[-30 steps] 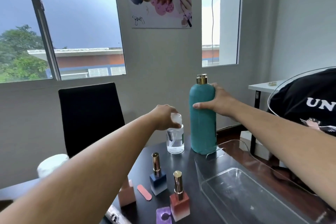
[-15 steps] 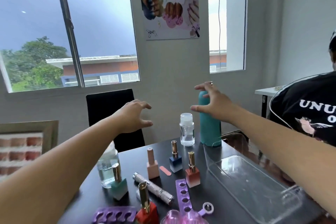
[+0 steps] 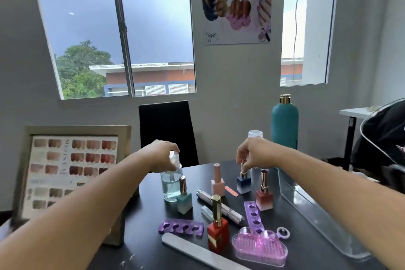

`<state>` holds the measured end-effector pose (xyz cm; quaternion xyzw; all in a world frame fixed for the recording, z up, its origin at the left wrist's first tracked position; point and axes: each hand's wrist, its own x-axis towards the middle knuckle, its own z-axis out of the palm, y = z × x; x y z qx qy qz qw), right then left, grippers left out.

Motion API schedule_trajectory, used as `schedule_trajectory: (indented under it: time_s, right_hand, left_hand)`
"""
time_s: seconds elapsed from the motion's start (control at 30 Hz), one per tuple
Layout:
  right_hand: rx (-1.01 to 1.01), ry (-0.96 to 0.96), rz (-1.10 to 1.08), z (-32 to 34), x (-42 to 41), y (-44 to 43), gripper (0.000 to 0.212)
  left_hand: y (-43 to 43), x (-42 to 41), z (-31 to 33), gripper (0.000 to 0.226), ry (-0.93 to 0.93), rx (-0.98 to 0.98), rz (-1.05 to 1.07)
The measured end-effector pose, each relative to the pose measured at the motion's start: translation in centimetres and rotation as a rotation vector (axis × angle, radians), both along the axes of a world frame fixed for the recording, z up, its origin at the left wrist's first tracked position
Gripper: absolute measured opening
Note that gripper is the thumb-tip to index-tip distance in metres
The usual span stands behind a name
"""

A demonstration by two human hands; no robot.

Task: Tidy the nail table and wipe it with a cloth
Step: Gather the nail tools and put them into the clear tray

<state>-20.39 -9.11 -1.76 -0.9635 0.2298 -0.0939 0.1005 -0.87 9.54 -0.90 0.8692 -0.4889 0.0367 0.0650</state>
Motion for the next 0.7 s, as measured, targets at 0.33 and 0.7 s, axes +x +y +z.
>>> schedule_trajectory:
  time_s: [0.33,0.7]
  right_hand:
    - [-0.012,-0.1,-0.002,0.9,-0.4,-1.8,0.01]
    - [-0.059,-0.105,-0.137,2.6,-5.0,-8.8,0.009]
  left_hand:
    - [-2.8,0.2,0.8,0.043,0.021,-0.046,-0.086]
    - [-14.6,-5.2,2.5,0.049,-0.012,-0.134,-0.342]
